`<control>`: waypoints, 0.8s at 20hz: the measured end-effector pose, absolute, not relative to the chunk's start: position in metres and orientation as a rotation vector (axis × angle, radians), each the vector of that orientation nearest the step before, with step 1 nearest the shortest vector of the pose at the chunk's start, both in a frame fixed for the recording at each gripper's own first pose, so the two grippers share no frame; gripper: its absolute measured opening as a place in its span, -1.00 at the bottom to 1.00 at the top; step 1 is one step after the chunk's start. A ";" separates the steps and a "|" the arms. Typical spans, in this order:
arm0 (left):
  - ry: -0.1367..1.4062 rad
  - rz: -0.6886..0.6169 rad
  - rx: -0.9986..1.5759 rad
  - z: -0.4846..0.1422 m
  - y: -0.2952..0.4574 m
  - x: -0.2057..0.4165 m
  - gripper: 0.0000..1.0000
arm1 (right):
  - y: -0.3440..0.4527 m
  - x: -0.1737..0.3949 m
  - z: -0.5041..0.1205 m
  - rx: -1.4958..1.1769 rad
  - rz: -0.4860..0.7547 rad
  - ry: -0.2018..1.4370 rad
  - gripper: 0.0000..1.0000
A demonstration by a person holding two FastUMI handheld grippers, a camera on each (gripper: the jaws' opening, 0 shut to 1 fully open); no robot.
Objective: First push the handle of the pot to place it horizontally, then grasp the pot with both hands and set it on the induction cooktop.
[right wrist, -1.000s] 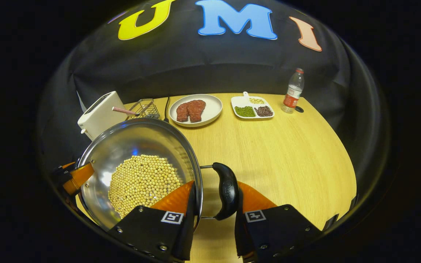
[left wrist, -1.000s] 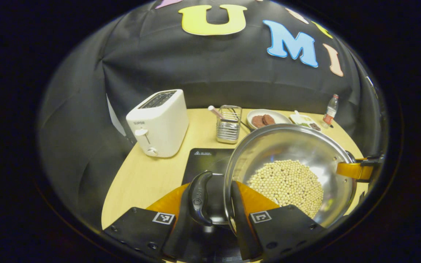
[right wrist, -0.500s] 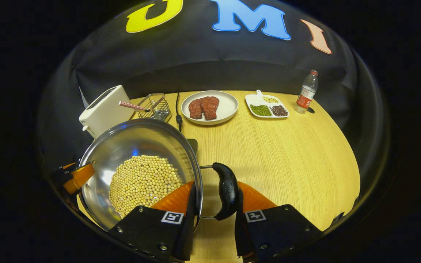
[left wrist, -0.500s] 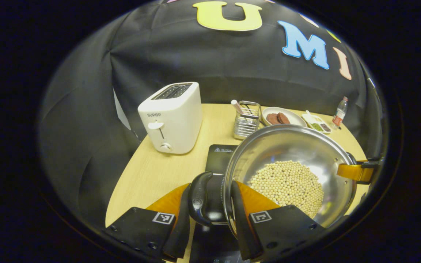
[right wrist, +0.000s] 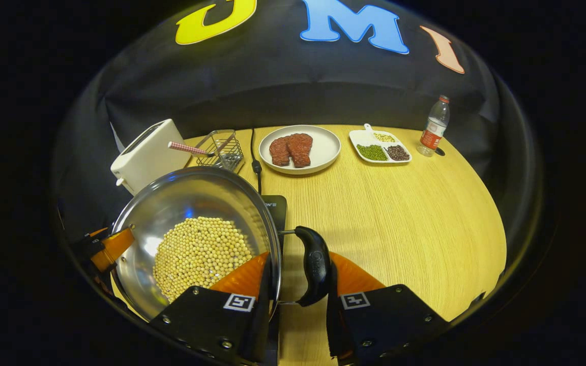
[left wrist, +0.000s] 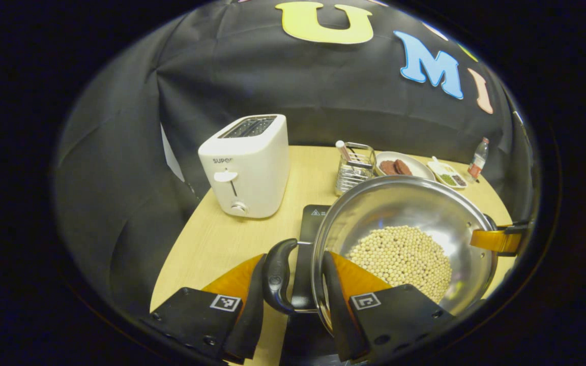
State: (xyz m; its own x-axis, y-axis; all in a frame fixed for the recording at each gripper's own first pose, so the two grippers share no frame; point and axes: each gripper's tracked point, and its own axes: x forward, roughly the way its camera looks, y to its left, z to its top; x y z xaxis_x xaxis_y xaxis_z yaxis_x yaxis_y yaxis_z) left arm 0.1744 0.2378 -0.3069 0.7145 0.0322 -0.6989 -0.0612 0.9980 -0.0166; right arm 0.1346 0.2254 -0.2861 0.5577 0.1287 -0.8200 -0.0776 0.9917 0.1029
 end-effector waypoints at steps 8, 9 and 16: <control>0.609 0.120 0.006 -0.258 0.245 0.176 0.90 | 0.196 0.137 -0.251 0.028 0.141 0.812 0.95; 0.576 0.123 0.015 -0.244 0.243 0.177 0.95 | 0.192 0.136 -0.242 0.035 0.152 0.793 0.95; 0.368 0.072 0.018 -0.143 0.165 0.164 0.94 | 0.137 0.130 -0.180 0.024 0.125 0.582 0.97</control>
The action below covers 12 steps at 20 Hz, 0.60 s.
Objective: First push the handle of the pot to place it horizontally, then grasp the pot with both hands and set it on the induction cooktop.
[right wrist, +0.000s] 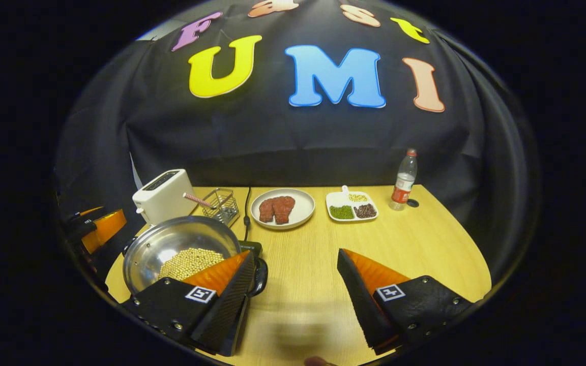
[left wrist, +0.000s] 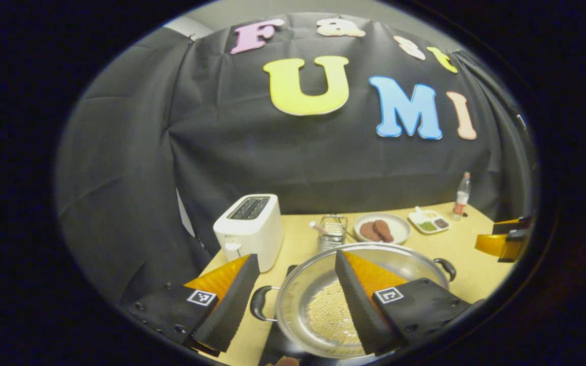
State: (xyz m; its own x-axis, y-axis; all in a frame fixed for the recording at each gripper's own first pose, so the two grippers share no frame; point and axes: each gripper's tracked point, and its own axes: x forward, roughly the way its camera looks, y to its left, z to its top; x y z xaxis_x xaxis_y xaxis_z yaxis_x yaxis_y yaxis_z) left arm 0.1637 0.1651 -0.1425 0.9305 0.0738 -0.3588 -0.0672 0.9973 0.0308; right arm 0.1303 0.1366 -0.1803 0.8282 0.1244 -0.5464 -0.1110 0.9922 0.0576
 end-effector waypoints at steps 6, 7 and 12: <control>0.252 0.008 -0.016 -0.071 0.083 0.138 0.89 | 0.076 0.107 -0.113 -0.007 0.094 0.409 0.97; 0.237 0.001 -0.019 -0.062 0.070 0.132 0.94 | 0.068 0.101 -0.103 -0.005 0.095 0.383 0.96; 0.151 0.011 -0.001 -0.015 0.023 0.090 0.94 | 0.021 0.070 -0.057 -0.018 0.094 0.266 0.96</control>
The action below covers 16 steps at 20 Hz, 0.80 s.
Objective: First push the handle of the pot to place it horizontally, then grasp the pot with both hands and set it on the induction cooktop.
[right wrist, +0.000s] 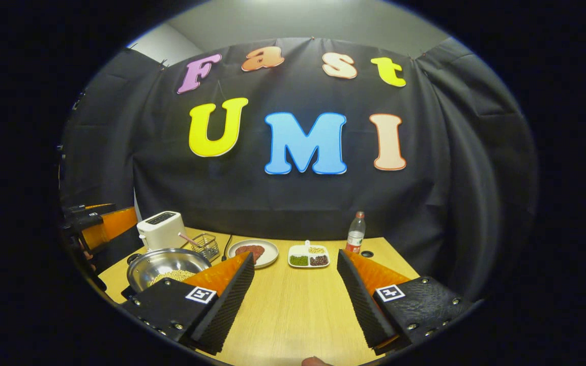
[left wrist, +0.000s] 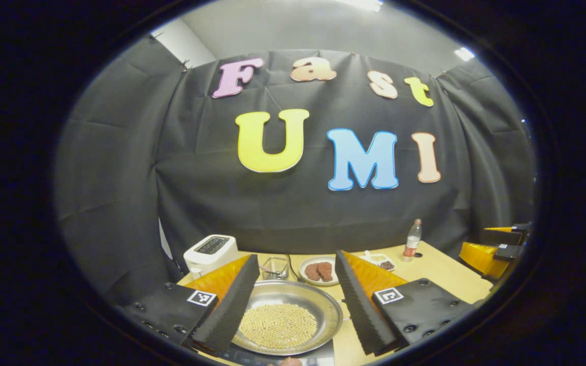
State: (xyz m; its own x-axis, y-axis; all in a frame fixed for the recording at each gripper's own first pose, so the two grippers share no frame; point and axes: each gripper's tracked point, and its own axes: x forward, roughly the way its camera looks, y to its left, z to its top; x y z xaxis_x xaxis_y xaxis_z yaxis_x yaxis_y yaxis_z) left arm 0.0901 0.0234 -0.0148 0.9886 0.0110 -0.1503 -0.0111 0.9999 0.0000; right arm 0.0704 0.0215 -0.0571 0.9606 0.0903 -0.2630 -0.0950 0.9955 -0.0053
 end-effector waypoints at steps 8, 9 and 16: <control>0.036 0.025 -0.012 0.042 -0.031 0.010 1.00 | -0.036 0.013 -0.010 0.063 0.079 0.153 0.96; 0.028 0.024 -0.004 0.047 -0.033 0.002 1.00 | -0.040 0.008 -0.007 0.070 0.075 0.145 0.96; -0.005 0.046 -0.034 0.060 -0.013 -0.038 0.94 | -0.045 -0.016 0.009 0.066 0.041 0.103 0.96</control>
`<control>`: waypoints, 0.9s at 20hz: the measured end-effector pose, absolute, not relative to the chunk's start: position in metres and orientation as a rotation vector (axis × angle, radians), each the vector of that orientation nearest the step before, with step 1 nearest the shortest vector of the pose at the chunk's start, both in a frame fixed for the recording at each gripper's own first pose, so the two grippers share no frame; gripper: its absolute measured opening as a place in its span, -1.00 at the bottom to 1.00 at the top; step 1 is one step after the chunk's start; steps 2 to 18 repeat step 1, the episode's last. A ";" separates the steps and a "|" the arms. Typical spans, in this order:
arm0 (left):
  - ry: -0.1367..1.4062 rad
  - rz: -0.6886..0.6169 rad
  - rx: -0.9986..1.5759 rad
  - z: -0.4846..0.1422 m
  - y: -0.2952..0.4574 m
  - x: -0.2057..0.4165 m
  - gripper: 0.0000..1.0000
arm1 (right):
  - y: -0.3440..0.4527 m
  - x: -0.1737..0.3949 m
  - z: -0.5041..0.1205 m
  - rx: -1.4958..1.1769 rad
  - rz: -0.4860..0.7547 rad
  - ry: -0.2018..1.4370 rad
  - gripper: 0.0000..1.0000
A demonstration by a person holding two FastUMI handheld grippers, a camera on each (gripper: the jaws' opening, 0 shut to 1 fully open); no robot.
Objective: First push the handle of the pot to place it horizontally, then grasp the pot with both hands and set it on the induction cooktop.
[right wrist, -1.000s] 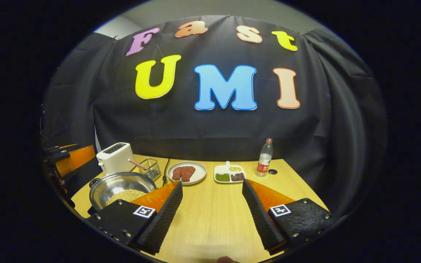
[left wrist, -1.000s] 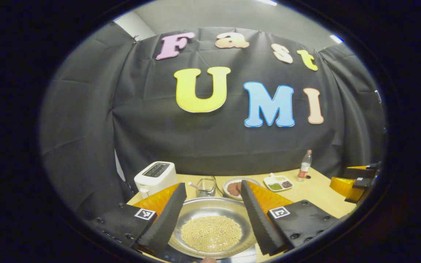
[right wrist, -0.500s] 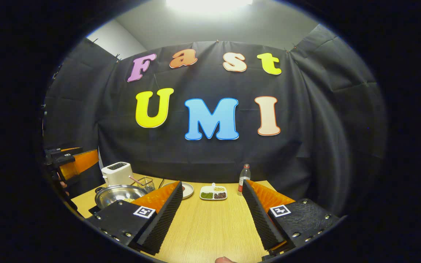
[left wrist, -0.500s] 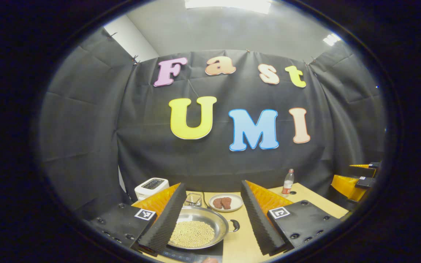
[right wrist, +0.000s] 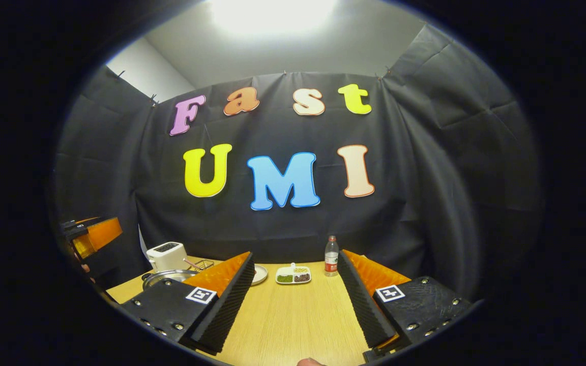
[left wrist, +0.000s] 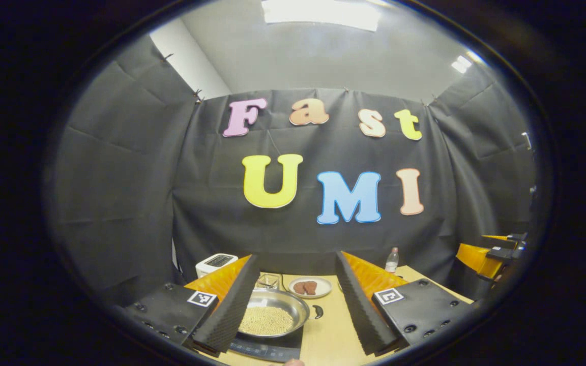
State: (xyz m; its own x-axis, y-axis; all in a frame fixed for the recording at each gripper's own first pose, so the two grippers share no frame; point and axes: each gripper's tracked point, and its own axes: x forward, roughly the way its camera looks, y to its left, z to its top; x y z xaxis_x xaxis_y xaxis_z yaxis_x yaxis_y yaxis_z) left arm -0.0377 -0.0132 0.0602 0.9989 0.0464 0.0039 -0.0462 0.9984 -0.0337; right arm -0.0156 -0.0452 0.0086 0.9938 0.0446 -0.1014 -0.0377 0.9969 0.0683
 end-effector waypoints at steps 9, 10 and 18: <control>-0.005 0.053 -0.025 0.061 -0.008 -0.042 0.93 | -0.041 -0.020 0.010 0.063 0.049 0.101 0.96; -0.005 0.053 -0.025 0.061 -0.008 -0.042 0.93 | -0.041 -0.020 0.010 0.063 0.049 0.101 0.96; -0.005 0.053 -0.025 0.061 -0.008 -0.042 0.93 | -0.041 -0.020 0.010 0.063 0.049 0.101 0.96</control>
